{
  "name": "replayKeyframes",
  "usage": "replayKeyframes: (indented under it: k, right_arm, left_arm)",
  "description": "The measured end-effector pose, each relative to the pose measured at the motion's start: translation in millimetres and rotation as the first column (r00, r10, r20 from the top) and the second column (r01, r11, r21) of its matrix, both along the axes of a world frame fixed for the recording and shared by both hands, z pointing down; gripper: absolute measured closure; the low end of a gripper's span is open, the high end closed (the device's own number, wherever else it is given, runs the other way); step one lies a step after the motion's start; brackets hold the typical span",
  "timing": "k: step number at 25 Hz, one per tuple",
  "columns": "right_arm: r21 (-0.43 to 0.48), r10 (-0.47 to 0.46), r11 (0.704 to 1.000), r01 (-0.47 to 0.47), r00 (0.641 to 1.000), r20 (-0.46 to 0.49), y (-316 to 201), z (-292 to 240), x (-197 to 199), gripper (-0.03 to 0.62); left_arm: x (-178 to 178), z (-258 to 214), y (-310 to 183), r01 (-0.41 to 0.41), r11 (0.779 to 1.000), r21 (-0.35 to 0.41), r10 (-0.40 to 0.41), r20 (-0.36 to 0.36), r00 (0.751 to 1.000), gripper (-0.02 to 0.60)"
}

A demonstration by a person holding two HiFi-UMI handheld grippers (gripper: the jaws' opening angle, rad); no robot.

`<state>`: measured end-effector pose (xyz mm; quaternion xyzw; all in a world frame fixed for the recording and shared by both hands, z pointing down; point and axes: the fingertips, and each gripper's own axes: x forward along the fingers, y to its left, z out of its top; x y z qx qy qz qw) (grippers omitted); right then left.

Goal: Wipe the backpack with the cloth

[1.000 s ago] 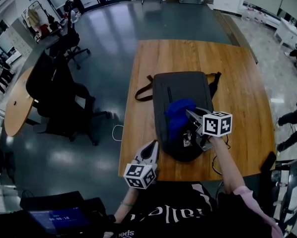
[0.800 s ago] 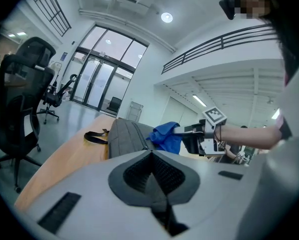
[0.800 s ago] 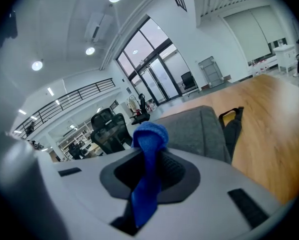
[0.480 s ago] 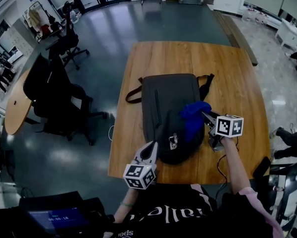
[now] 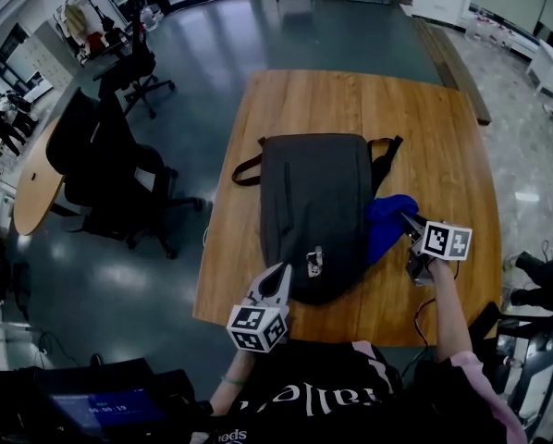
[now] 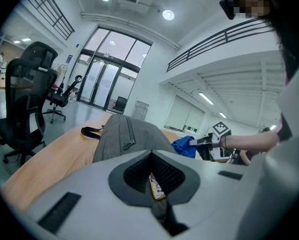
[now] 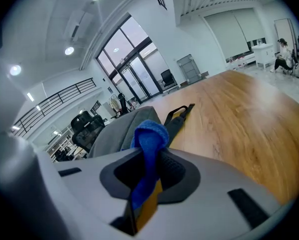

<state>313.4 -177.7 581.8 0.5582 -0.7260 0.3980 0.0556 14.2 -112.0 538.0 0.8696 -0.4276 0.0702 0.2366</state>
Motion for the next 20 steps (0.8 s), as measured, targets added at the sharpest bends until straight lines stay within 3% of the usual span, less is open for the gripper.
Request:
replayKeyframes:
  k: [4,11,20]
  right_arm:
    - [0.034,-0.002,0.999,0.002,1.000,0.014,-5,-15,-5,0.539]
    - [0.194,-0.087,0.978,0.082,0.996,0.019,-33,-83,-53,0.539]
    - [0.324,-0.288,0.909,0.262,0.957,0.032,-97,-154,-226,0.539]
  left_arm:
    - [-2,1,1,0.004,1.000,-0.005,-0.004,0.003,1.000,0.583]
    - [-4,6,7,-0.003,1.000,-0.012,0.003,-0.001,1.000,0.583]
    - [-72,1,-17,0.025,1.000,-0.011,-0.025,-0.030,0.999,0.583]
